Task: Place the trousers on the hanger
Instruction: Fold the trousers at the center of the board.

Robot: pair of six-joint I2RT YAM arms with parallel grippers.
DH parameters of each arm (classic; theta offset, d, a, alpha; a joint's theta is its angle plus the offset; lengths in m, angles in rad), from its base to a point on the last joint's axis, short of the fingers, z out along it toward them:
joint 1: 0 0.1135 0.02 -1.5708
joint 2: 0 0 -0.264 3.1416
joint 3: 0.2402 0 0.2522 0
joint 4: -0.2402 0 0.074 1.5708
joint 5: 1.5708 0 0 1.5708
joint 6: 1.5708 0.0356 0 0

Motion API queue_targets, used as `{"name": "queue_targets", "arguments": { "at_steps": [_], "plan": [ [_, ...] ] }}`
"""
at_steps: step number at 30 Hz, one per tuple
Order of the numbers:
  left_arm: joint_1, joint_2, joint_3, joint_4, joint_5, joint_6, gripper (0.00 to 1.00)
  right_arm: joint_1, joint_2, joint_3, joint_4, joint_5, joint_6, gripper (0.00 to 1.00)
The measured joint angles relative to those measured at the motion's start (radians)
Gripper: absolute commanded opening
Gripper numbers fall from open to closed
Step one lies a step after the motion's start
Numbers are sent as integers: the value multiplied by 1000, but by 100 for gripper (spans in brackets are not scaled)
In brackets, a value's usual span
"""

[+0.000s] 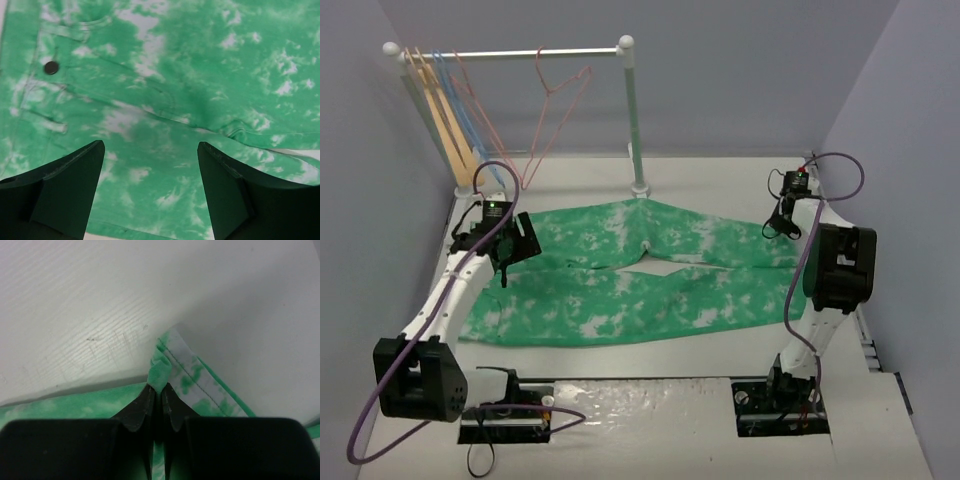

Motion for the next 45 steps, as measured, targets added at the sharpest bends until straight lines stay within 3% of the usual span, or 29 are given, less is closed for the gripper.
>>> {"name": "queue_targets", "arguments": {
  "at_steps": [7, 15, 16, 19, 21, 22, 23, 28, 34, 35, 38, 41, 43, 45],
  "plan": [
    [-19, 191, -8, 182, -122, -41, 71, 59, -37, -31, -1, 17, 4, 0],
    [-15, 435, 17, 242, -174, -80, 68, 65, -61, -49, -1, 18, -18, 0],
    [-13, 451, 29, 237, -178, -85, 65, 65, -63, -50, -1, 18, -20, 0],
    [-3, 489, 69, 231, -181, -104, 38, 64, -66, -51, -2, 18, -24, 0],
    [5, 499, 78, 230, -179, -121, 7, 63, -66, -51, -2, 19, -26, 0],
    [9, 500, 78, 228, -178, -128, 1, 62, -66, -51, -2, 20, -26, 0],
    [11, 499, 78, 224, -179, -134, 0, 60, -66, -51, -2, 23, -26, 0],
    [17, 440, 52, 181, -161, -162, 0, 50, -71, -51, -4, 32, -30, 0],
    [17, 205, -30, 29, -119, -169, 1, 24, -82, -33, -19, 64, -47, 0],
    [17, 171, -41, 11, -110, -169, 5, 22, -82, -26, -25, 73, -49, 0],
    [19, 100, -75, -42, -83, -169, 29, 18, -82, -7, -33, 94, -53, 0],
    [39, 69, -84, -90, -68, -150, 59, 18, -82, 5, -39, 104, -56, 0],
    [71, 55, -81, -111, -60, -138, 66, 18, -82, 9, -41, 107, -57, 0],
    [130, 50, -67, -123, -53, -115, 67, 17, -82, 13, -45, 108, -59, 0]
  ]
}}
